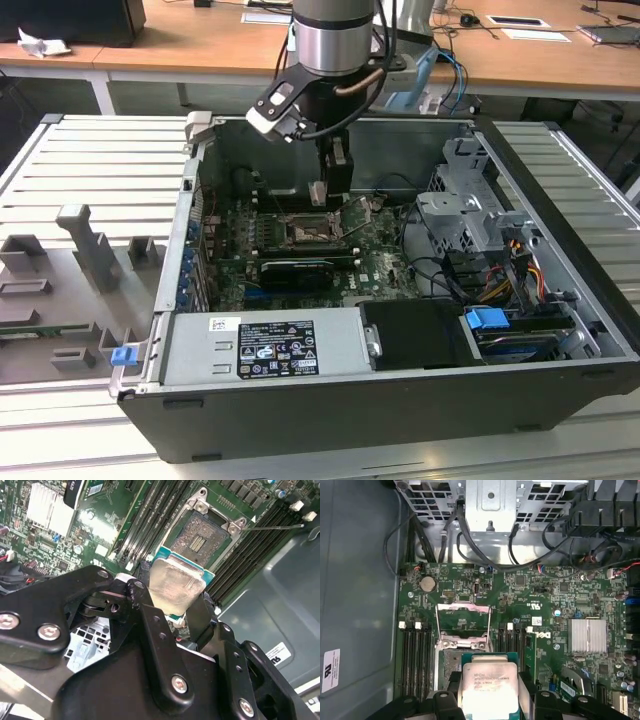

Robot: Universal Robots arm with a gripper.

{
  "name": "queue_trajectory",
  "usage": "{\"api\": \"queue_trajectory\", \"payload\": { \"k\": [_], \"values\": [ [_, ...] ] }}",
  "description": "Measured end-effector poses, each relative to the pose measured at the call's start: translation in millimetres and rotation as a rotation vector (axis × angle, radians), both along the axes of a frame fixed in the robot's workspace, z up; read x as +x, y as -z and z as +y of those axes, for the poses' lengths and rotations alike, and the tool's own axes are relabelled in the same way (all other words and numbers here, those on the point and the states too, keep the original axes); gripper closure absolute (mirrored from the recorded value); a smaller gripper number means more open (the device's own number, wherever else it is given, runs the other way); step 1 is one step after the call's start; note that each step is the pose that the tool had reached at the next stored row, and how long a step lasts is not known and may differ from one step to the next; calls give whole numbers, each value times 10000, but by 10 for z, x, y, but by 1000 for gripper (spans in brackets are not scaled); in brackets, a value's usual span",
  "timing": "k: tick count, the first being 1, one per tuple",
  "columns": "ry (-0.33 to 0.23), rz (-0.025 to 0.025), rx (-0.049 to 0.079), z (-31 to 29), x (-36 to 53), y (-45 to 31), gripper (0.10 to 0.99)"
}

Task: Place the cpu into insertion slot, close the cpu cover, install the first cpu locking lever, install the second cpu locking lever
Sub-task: 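Place the cpu into insertion slot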

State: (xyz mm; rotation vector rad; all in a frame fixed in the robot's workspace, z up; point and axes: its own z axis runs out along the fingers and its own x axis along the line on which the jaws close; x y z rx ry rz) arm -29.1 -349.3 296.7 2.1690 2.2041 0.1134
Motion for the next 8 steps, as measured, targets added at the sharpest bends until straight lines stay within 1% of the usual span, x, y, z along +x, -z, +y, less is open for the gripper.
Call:
{"api": "queue_trajectory", "payload": {
  "k": [8],
  "values": [
    [171,1,0,0,-1,67,553]
  ]
}}
